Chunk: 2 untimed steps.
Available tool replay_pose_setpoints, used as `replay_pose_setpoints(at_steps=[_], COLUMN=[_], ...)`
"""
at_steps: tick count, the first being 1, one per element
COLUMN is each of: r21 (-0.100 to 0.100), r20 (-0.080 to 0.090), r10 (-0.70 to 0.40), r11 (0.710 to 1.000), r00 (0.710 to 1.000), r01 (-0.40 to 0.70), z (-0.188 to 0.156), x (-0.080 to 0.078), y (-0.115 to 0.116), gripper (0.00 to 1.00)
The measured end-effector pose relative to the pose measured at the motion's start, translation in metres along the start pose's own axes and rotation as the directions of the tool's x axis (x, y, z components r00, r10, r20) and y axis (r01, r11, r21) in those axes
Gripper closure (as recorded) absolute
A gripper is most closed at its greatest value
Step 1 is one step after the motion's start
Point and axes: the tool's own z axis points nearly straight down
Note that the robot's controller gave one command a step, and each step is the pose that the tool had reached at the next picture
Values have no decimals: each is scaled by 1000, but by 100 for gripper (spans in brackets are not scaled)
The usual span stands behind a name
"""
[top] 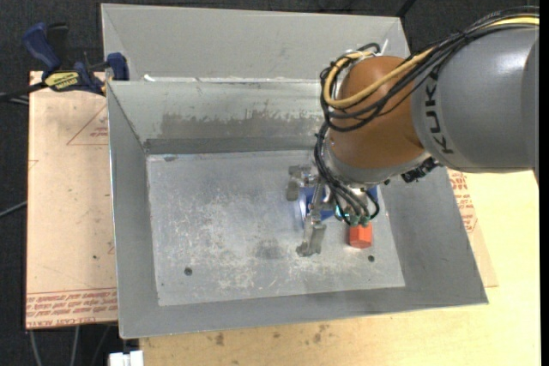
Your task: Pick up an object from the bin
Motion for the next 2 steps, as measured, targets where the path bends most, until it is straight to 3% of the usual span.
replay_pose_setpoints(at_steps=[1, 2], r21=[4, 1], r20=[7, 13], r10=[-88, 33], r11=[996, 999], r00=[996, 999], r01=[88, -33], z=[80, 45], x=[-39, -44], y=[-90, -120], gripper=[0, 0])
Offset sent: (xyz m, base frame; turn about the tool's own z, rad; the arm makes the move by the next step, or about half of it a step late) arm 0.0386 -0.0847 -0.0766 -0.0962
